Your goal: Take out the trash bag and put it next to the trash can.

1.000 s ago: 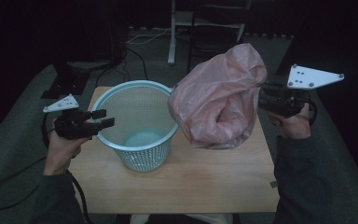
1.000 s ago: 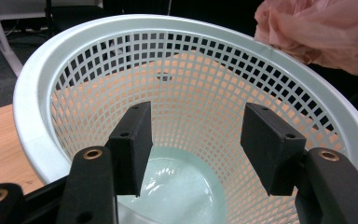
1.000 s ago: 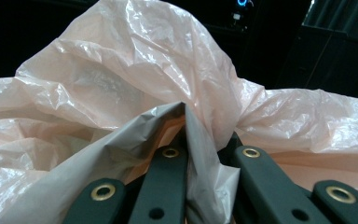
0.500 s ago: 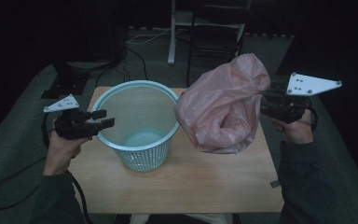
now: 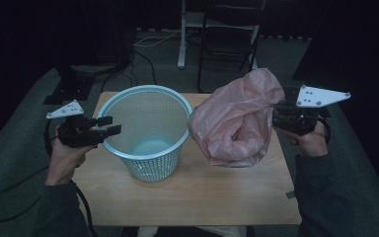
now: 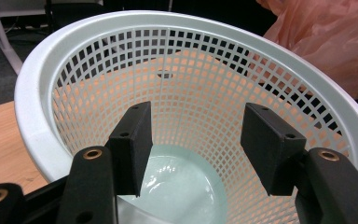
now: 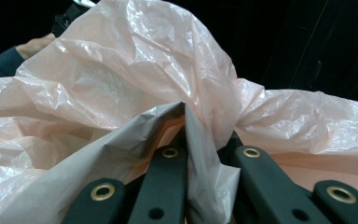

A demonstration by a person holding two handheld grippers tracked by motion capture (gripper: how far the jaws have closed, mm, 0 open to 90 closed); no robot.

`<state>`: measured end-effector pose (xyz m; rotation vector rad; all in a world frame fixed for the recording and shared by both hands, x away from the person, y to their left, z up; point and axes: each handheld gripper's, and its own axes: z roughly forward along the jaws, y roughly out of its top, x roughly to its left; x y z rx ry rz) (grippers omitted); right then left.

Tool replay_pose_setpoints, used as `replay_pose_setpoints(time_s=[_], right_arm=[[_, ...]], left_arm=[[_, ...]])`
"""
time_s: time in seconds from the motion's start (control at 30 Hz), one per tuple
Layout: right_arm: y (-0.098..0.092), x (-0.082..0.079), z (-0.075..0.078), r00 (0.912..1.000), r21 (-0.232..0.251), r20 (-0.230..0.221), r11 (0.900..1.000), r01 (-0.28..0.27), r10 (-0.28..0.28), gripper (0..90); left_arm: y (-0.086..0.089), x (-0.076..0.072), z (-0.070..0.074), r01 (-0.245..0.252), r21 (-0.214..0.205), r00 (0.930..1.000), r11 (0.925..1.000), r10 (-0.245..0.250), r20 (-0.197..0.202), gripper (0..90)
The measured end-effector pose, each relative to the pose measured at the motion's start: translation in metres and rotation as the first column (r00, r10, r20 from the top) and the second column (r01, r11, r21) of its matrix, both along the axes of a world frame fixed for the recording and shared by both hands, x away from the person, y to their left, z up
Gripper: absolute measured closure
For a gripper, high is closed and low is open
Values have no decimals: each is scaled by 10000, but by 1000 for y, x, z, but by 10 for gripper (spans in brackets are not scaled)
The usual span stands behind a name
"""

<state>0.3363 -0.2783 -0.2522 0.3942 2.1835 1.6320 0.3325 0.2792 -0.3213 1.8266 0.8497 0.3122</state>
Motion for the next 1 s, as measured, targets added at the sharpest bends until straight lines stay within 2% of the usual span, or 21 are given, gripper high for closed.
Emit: replay_pose_setpoints(time_s=[0.33,1.0], right_arm=[[-1,3,-14,9997,-177,-245,9998,70,-74,865],[-4,15,-56,9934,-668,-1052,9970,399,-468,864]], left_arm=[[0,0,0,-13,17,10000,10000,13,10,435],[-1,0,0,13,49,10000,10000,-14,36,435]])
